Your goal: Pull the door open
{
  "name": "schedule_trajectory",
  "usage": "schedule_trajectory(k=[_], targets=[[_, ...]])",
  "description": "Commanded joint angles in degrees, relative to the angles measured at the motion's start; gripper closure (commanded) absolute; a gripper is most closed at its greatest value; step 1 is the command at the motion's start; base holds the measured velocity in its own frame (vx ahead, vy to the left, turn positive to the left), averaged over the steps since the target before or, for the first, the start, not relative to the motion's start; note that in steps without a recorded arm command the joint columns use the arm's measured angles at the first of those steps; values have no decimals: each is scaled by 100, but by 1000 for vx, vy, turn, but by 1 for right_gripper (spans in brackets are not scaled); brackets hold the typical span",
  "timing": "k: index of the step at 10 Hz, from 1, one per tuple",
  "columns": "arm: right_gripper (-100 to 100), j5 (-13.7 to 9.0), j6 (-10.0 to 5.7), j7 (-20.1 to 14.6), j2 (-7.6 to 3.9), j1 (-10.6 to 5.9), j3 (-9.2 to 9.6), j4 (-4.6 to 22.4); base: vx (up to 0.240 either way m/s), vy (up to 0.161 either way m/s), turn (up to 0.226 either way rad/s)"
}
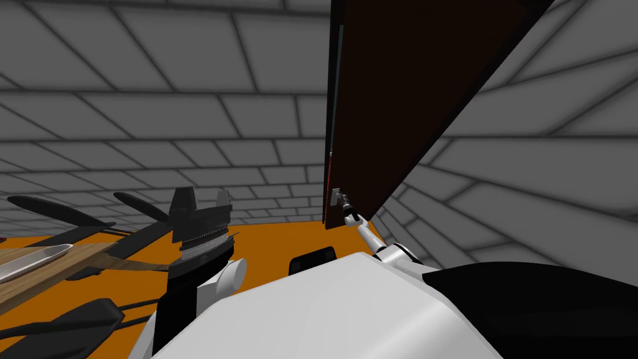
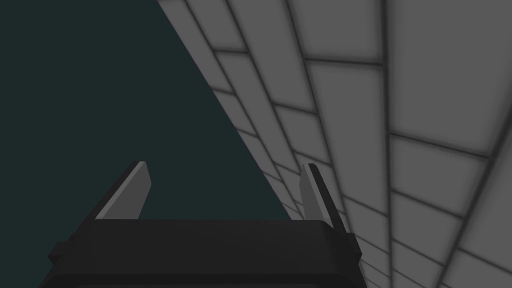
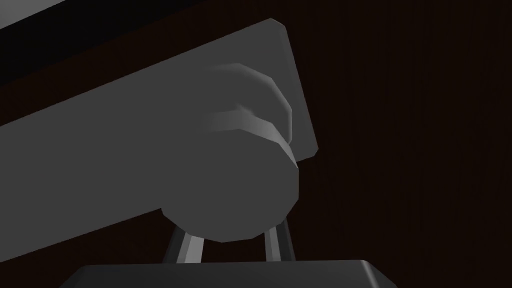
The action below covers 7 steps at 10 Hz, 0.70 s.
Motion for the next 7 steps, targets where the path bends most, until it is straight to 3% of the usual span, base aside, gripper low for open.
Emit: schedule_trajectory(k=[1, 2, 3, 4, 6, 7], targets=[[100, -163, -7, -286, 85, -99, 100, -6, -67, -42, 77], [100, -163, -7, -311, 85, -99, 100, -6, -47, -40, 51], [100, -316, 2, -524, 96, -159, 127, 54, -53, -40, 73], [100, -316, 2, -546, 96, -159, 127, 54, -47, -24, 47], [100, -613, 20, -909, 117, -275, 180, 169, -79, -41, 107], [100, -613, 20, -1011, 117, -275, 180, 169, -64, -37, 57]])
